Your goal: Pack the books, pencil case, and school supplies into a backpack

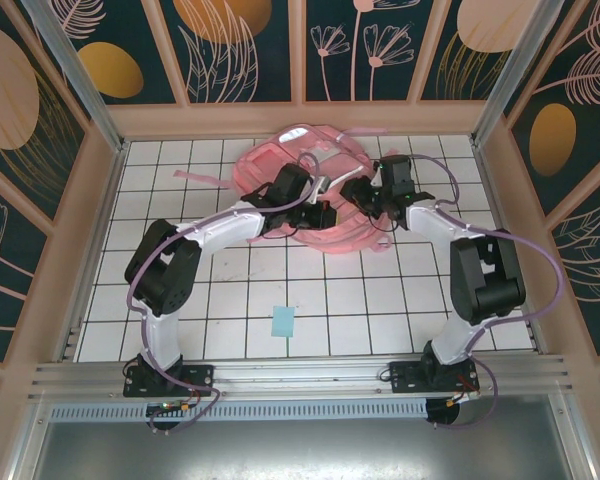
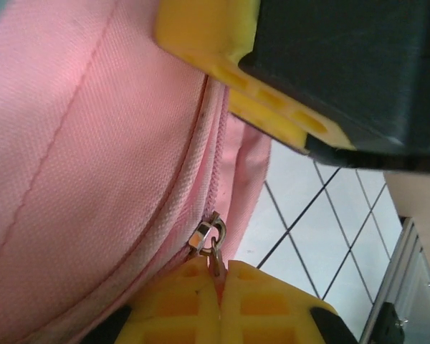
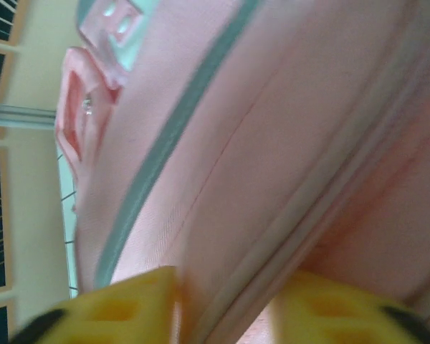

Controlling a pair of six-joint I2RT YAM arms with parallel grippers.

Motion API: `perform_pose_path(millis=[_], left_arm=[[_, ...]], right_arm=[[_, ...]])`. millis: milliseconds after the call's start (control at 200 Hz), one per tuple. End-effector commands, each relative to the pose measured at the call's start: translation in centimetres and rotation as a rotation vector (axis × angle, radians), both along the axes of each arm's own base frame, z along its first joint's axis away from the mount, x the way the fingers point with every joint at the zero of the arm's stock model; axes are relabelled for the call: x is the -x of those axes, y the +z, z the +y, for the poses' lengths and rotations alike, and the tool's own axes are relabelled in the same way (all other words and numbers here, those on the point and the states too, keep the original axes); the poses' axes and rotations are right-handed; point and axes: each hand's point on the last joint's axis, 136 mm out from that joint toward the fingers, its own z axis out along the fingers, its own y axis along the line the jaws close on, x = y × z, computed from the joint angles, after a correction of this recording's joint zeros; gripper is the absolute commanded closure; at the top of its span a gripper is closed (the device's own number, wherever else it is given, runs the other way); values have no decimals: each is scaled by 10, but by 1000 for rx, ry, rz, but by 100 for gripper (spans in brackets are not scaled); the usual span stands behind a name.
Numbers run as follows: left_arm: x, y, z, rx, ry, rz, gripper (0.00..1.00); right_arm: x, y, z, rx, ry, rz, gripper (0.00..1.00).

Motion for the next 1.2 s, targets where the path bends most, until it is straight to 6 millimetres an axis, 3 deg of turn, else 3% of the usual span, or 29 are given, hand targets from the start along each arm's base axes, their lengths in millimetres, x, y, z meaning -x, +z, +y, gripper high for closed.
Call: perform_pose_path(millis=[0,90,260,350,570,640,741,816,941,1021,1111,1196], left_arm=[[21,37,-7,63,-89,-96,100],[2,22,23,-41,9,-102,100],[-52,-1,116,-194,265,-107,100],[-64,1,140,-277,330,-153,100],[-69,10,132,-229,331,-154,100],[-65,16,126,-169,323,-148,98],[-58,22,124,-123,319,-152,77],[-56,20,128,-126,332,-160,61],[-55,33,141,-123,396,-200,37],[-53,36,144,-107,414,-214,28],[-49,36,141,-80,411,-199,27],[-43,34,132,-37,374,-174,34]], right_arm=[[-18,19,11,-30,-4,-89,100],[-14,20,0,12,-26,-109,100],[-9,27,-20,123,-36,-146,100],[-11,30,-24,137,-31,-154,100],[-15,41,-5,156,41,-173,100],[-11,47,0,180,56,-191,93],[-4,51,3,228,70,-188,59],[3,55,1,259,66,-187,48],[31,70,7,310,95,-200,46],[56,73,16,375,131,-188,46],[79,69,21,420,143,-158,46],[88,66,22,395,124,-137,46]])
